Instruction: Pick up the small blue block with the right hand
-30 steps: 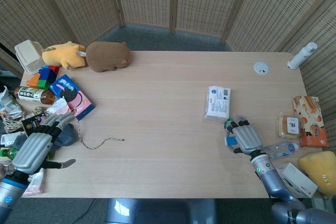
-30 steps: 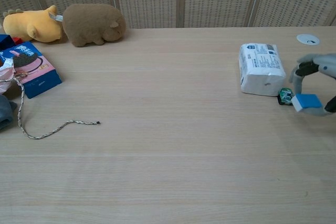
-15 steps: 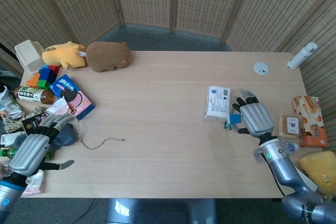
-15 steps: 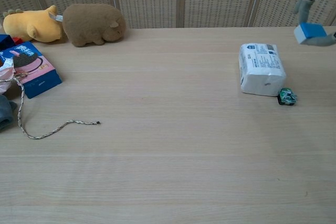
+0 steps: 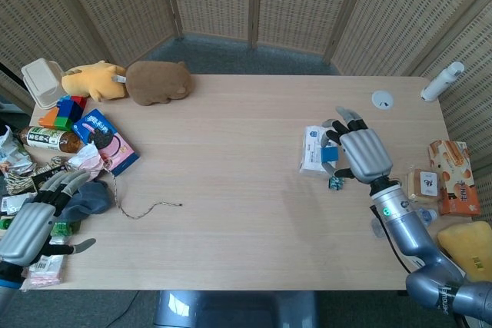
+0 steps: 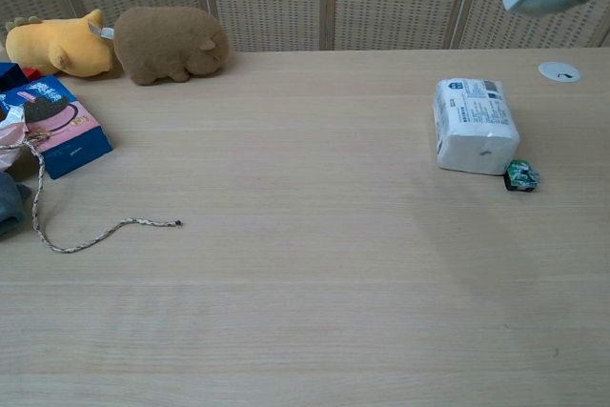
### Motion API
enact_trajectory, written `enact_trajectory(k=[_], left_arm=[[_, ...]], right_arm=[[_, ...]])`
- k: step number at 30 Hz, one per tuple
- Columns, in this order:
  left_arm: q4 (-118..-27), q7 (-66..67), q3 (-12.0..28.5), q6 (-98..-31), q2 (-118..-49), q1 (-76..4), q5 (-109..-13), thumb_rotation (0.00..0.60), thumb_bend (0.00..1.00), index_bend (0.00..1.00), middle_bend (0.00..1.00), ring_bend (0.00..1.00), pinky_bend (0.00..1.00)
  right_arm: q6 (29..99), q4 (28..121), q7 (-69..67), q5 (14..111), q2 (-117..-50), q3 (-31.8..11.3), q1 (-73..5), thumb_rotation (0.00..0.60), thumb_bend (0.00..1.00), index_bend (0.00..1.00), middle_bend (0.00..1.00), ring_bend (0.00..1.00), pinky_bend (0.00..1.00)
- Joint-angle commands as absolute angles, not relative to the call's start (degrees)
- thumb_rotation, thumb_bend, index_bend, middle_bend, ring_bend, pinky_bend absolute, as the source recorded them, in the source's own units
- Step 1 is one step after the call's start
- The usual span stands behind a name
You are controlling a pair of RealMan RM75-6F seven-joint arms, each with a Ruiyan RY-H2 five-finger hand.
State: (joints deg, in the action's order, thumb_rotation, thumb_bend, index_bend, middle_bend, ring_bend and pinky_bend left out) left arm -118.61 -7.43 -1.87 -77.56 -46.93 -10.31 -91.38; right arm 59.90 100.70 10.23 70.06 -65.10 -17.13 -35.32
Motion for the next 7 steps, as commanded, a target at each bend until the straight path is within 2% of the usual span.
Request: enact_trajectory(k=[1,7], left_arm=[[-118.48,-7.52,-1.88,-77.45,-47.03,-10.33,-91.47,0.600,0.00,0.00,0.00,0.00,0.00],[-118.43,-7.42,-1.64,-76.92,-47.43,-10.66,-91.36,0.600,0.00,0.00,0.00,0.00,0.00]], right_arm=[[60.04,100.84,10.29,69.77,-64.95,-17.21,-35.55,0.600,0.32,0.65,0.27,0.00,0.00],[60.54,100.88,10.13,69.35,-64.66,-16.98,-35.65,0.600,0.32,0.65,0.27,0.00,0.00]])
